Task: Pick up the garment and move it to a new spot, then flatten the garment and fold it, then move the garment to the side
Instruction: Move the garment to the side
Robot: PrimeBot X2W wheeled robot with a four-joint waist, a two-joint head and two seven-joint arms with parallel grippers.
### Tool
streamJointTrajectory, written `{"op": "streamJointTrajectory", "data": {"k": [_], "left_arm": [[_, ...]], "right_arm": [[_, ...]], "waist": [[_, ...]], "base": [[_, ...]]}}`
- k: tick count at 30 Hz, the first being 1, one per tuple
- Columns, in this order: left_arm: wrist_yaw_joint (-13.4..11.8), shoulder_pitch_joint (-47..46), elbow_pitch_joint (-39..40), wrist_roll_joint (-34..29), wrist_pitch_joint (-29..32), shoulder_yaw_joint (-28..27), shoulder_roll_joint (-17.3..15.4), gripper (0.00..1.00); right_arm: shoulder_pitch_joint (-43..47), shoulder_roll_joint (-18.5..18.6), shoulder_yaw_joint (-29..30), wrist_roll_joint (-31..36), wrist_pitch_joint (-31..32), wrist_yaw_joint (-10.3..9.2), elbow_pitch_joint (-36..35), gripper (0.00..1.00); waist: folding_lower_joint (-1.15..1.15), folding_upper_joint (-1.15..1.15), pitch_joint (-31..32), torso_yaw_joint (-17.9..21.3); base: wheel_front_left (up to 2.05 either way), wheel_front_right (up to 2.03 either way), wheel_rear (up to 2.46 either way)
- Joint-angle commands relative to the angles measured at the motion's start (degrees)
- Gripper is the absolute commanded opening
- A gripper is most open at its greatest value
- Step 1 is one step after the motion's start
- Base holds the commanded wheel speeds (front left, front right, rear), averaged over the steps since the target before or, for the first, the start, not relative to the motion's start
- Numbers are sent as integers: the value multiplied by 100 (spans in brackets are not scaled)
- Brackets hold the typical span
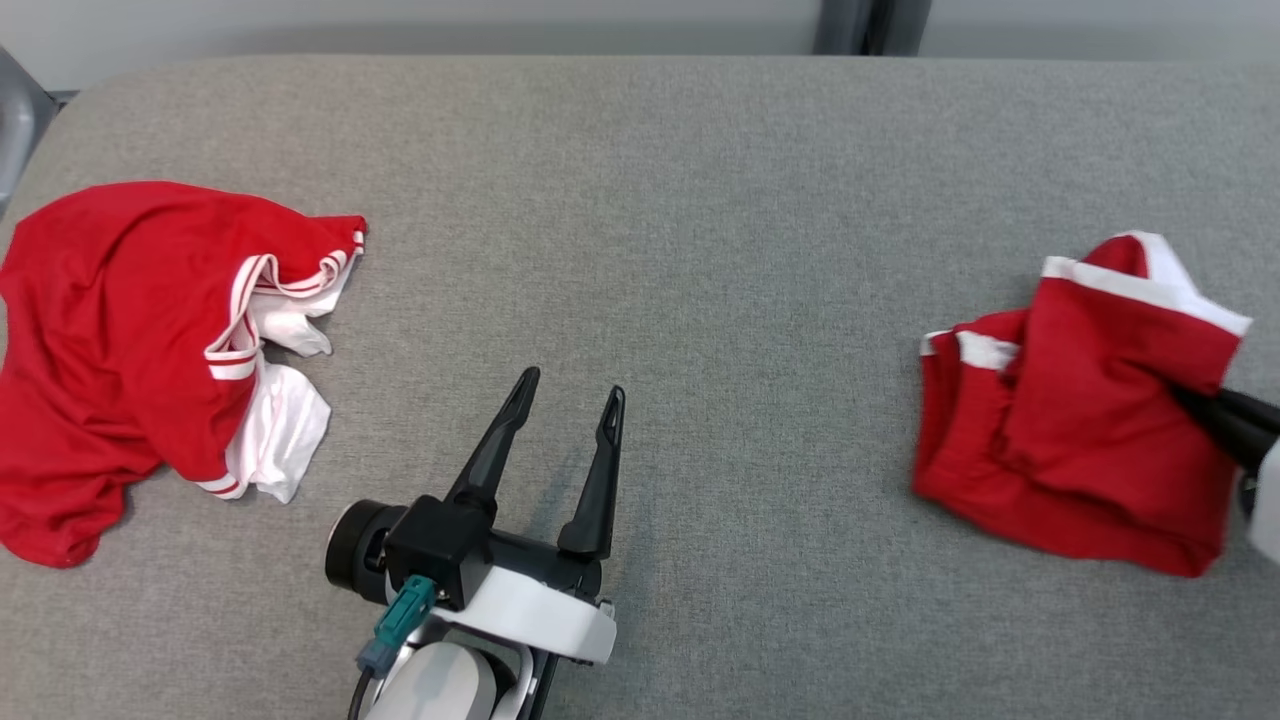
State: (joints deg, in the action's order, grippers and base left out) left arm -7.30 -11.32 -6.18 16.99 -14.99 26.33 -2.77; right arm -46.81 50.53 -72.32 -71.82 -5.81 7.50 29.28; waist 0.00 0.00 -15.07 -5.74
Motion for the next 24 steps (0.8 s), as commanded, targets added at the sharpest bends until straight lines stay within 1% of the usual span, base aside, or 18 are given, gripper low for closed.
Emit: {"op": "streamJointTrajectory", "data": {"k": [1, 7, 8, 13, 17, 21, 24], "left_arm": [[-37, -141, 54, 2, -24, -25, -27, 100], [-52, -338, 176, -98, -24, -11, -27, 100], [-52, -338, 176, -98, -24, -11, -27, 100], [-98, -526, 277, -154, -24, 41, -27, 100], [-100, -646, 289, -206, -24, 93, -26, 100], [-125, -762, 314, -226, -24, 134, -27, 100], [-130, -822, 318, -216, -24, 156, -27, 100]], "right_arm": [[-147, 213, -36, 229, 53, -2, 87, 0], [-354, 830, -89, 785, 22, -2, 324, 0], [-354, 830, -89, 785, 22, -2, 324, 0], [-532, 1322, -96, 1140, -171, -3, 554, 0], [-762, 1633, -102, 1441, -385, -3, 889, 0], [-1148, 1793, -104, 1979, -598, -3, 1507, 0], [-1301, 1669, -106, 2256, -645, -2, 1931, 0]], "waist": [[0, 0, -142, 76], [0, 0, -554, 122], [0, 0, -554, 122], [0, 0, -960, 181], [0, 0, -1227, 239], [0, 0, -1467, 267], [0, 0, -1556, 267]], "base": [[0, 0, 0], [0, 0, 0], [0, 0, 0], [0, 0, 0], [0, 0, 0], [0, 0, 0], [0, 0, 0]]}}
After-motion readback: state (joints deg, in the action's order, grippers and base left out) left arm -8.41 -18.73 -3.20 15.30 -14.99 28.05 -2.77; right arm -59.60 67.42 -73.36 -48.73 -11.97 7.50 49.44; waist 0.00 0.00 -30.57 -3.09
